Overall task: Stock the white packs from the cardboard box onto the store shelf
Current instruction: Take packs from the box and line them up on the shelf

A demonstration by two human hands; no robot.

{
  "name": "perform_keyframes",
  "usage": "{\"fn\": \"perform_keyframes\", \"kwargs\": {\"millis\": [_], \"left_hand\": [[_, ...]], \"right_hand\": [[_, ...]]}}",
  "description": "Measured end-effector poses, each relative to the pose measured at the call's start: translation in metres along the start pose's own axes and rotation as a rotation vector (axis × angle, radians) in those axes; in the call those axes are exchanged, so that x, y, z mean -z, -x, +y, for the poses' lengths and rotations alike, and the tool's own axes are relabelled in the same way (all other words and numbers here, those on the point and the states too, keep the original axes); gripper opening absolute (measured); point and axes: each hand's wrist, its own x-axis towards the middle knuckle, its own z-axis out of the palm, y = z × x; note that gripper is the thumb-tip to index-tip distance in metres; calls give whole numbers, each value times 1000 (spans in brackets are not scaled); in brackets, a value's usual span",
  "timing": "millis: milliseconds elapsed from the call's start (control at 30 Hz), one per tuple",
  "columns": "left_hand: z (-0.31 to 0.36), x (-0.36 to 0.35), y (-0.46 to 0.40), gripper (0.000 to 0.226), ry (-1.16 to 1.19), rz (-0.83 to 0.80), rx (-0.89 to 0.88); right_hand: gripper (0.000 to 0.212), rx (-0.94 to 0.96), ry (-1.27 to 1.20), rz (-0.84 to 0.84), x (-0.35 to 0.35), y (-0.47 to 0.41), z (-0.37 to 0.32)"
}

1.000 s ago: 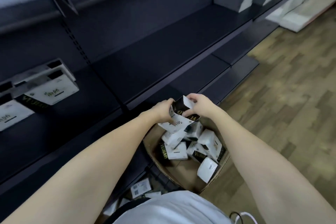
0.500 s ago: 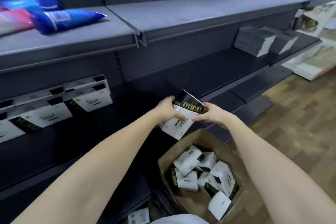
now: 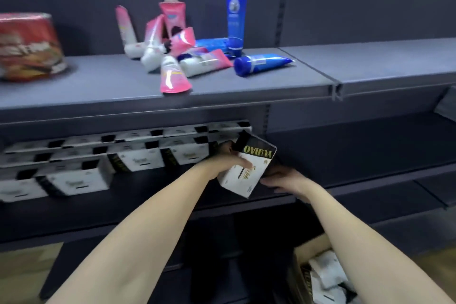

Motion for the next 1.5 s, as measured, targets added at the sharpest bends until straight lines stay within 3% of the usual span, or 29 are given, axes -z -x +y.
{"fn": "perform_keyframes", "kwargs": {"millis": [167, 400, 467, 567, 700, 867, 933, 1167, 1500], "left_hand": [[-36, 66, 27, 49, 207, 66, 6], [-79, 138, 59, 43, 297, 161, -40], [-91, 157, 67, 33, 181, 234, -34], [-112, 187, 80, 39, -161, 337, 1], [-142, 223, 98, 43, -374, 417, 86], [-171, 257, 116, 22, -449, 435, 130], [-179, 267, 120, 26, -508, 440, 138], [-202, 293, 121, 27, -603, 423, 106], [-211, 300, 113, 22, -667, 432, 66]], "right_hand": [[54, 47, 15, -199, -72, -16, -45], [52, 91, -67, -240, -149, -43, -91], [51, 111, -6, -165, -167, -52, -101], [44, 168, 180, -16, -189, -65, -113], [43, 263, 539, 90, -217, -72, -127], [67, 322, 772, 143, -254, -81, -139], [69, 325, 846, 156, -271, -83, -143], [57, 401, 929, 202, -307, -96, -147], [55, 496, 1076, 250, -330, -111, -144]]}}
